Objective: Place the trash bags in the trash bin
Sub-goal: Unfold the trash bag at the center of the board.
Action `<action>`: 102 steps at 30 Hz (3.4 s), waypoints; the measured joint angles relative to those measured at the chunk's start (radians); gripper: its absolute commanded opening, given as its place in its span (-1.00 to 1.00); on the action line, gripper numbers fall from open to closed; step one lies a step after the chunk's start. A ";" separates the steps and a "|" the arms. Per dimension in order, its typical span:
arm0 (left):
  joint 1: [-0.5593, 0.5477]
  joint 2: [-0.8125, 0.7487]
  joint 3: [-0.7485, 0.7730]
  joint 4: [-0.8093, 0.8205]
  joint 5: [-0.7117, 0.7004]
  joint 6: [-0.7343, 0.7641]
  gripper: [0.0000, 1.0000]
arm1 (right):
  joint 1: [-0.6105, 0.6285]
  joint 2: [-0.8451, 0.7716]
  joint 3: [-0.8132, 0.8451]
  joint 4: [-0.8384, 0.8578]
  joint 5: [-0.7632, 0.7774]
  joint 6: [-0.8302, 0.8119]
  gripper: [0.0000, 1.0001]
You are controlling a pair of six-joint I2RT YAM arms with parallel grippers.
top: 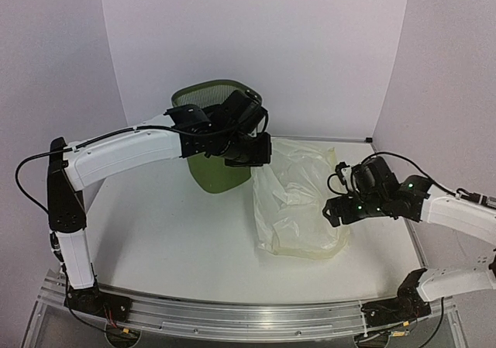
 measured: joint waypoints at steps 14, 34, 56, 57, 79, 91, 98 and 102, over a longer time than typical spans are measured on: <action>0.000 -0.026 -0.032 -0.006 -0.012 -0.018 -1.00 | 0.000 0.264 -0.039 0.342 0.202 -0.071 -1.00; 0.029 -0.112 -0.155 -0.200 -0.374 -0.013 0.74 | -0.001 0.104 0.591 -0.111 -0.008 -0.190 -1.00; -0.198 -0.447 -0.584 0.582 0.340 0.603 0.99 | -0.001 0.425 0.979 -0.470 -0.229 0.059 -1.00; -0.206 -0.416 -0.585 0.596 0.337 0.608 0.99 | -0.001 0.444 1.006 -0.496 -0.242 0.073 -1.00; -0.066 0.011 -0.726 0.846 -0.117 0.409 0.98 | -0.001 0.481 1.061 -0.661 -0.606 0.228 -1.00; -0.080 -0.411 -1.007 0.857 -0.067 0.264 0.99 | -0.001 0.360 1.000 -0.676 -0.520 0.150 -1.00; -0.070 -0.675 -1.054 0.758 -0.152 0.195 0.99 | -0.001 0.359 0.991 -0.673 -0.528 0.118 -1.00; -0.041 -0.729 -1.140 0.729 -0.143 0.171 0.99 | -0.001 0.358 0.992 -0.657 -0.554 0.117 -1.00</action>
